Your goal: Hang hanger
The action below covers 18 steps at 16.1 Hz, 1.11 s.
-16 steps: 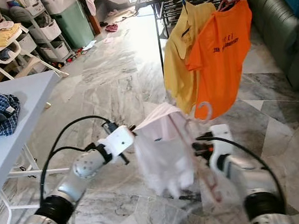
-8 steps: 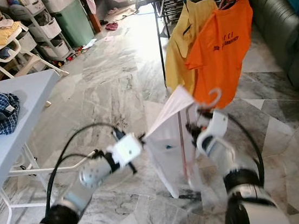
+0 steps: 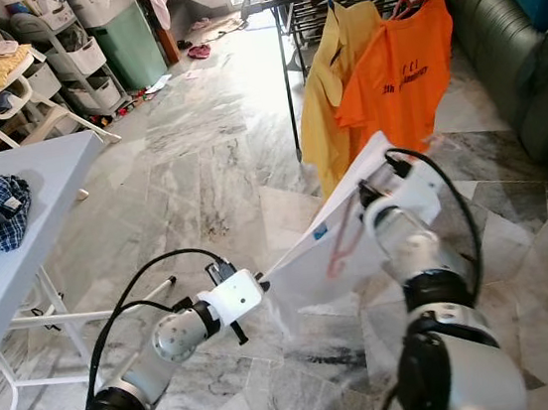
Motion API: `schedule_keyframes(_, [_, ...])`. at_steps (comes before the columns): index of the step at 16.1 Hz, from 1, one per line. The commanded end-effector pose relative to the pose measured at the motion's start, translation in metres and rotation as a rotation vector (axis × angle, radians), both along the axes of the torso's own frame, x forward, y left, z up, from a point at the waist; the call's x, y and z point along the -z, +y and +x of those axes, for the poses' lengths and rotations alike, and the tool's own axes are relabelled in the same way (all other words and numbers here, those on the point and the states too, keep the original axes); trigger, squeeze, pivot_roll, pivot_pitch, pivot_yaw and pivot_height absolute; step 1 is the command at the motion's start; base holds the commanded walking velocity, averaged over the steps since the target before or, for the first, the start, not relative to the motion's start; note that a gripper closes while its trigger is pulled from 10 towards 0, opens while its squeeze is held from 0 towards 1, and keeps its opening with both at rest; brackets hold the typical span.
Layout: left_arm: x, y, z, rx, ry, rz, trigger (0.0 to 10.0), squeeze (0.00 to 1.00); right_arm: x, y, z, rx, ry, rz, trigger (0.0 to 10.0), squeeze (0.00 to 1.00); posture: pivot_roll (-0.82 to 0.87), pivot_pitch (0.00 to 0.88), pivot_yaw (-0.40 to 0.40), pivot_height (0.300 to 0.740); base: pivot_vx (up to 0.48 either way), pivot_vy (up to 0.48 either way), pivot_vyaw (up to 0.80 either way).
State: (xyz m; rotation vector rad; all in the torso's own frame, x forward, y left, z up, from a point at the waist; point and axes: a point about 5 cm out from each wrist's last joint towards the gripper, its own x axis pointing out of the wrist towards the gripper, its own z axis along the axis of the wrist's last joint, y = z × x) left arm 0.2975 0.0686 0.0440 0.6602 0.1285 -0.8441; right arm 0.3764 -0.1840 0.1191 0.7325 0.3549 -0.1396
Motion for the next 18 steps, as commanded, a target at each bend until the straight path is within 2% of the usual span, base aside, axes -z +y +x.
schedule_keyframes(1, [0.0, 0.008, 0.006, -0.077, -0.007, 0.005, 10.0, 0.0, -0.013, 0.039, 0.005, -0.196, -0.055, -0.034, 10.0, 0.0, -0.18, 0.03, 0.174, 0.74, 0.0, 0.0, 0.0])
schedule_keyframes(2, [-0.003, 0.007, 0.01, -0.095, -0.039, 0.011, 10.0, 0.0, -0.01, 0.064, -0.002, -0.367, -0.097, -0.063, 10.0, 0.0, -0.17, 0.027, 0.173, 0.74, 0.0, 0.0, 0.0])
schedule_keyframes(3, [-0.009, 0.007, 0.016, -0.122, -0.077, 0.004, 10.0, 0.0, -0.002, 0.079, -0.013, -0.487, -0.101, -0.104, 10.0, 0.0, -0.17, 0.027, 0.173, 0.74, 0.0, 0.0, 0.0])
schedule_keyframes(5, [-0.015, 0.011, 0.023, -0.15, -0.113, 0.002, 10.0, 0.0, 0.008, 0.089, -0.03, -0.666, -0.141, -0.225, 10.0, 0.0, -0.17, 0.028, 0.172, 0.74, 0.0, 0.0, 0.0])
schedule_keyframes(7, [-0.016, 0.021, 0.03, -0.192, -0.126, 0.04, 10.0, 0.0, 0.023, 0.085, -0.047, -0.831, -0.148, -0.407, 10.0, 0.0, -0.18, 0.029, 0.176, 0.74, 0.0, 0.0, 0.0])
schedule_keyframes(8, [-0.018, 0.028, 0.034, -0.223, -0.149, 0.067, 10.0, 0.0, 0.028, 0.075, -0.052, -0.838, -0.12, -0.433, 10.0, 0.0, -0.18, 0.029, 0.177, 0.74, 0.0, 0.0, 0.0])
schedule_keyframes(11, [-0.022, 0.034, 0.038, -0.243, -0.163, 0.05, 10.0, 0.0, 0.034, 0.063, -0.055, -0.787, -0.071, -0.438, 10.0, 0.0, -0.19, 0.027, 0.18, 0.74, 0.0, 0.0, 0.0])
schedule_keyframes(13, [-0.027, 0.038, 0.039, -0.268, -0.21, 0.014, 10.0, 0.0, 0.044, 0.052, -0.055, -0.674, -0.008, -0.389, 10.0, 0.0, -0.19, 0.026, 0.179, 0.74, 0.0, 0.0, 0.0])
schedule_keyframes(15, [-0.026, 0.047, 0.039, -0.308, -0.218, 0.013, 10.0, 0.0, 0.046, 0.051, -0.063, -0.717, -0.017, -0.33, 10.0, 0.0, -0.18, 0.026, 0.177, 0.74, 0.0, 0.0, 0.0])
schedule_keyframes(17, [-0.03, 0.053, 0.041, -0.33, -0.242, 0.003, 10.0, 0.0, 0.058, 0.042, -0.074, -0.776, 0.022, -0.37, 10.0, 0.0, -0.18, 0.027, 0.172, 0.74, 0.0, 0.0, 0.0])
schedule_keyframes(18, [-0.033, 0.053, 0.042, -0.33, -0.252, -0.015, 10.0, 0.0, 0.065, 0.035, -0.077, -0.766, 0.053, -0.373, 10.0, 0.0, -0.17, 0.027, 0.172, 0.74, 0.0, 0.0, 0.0])
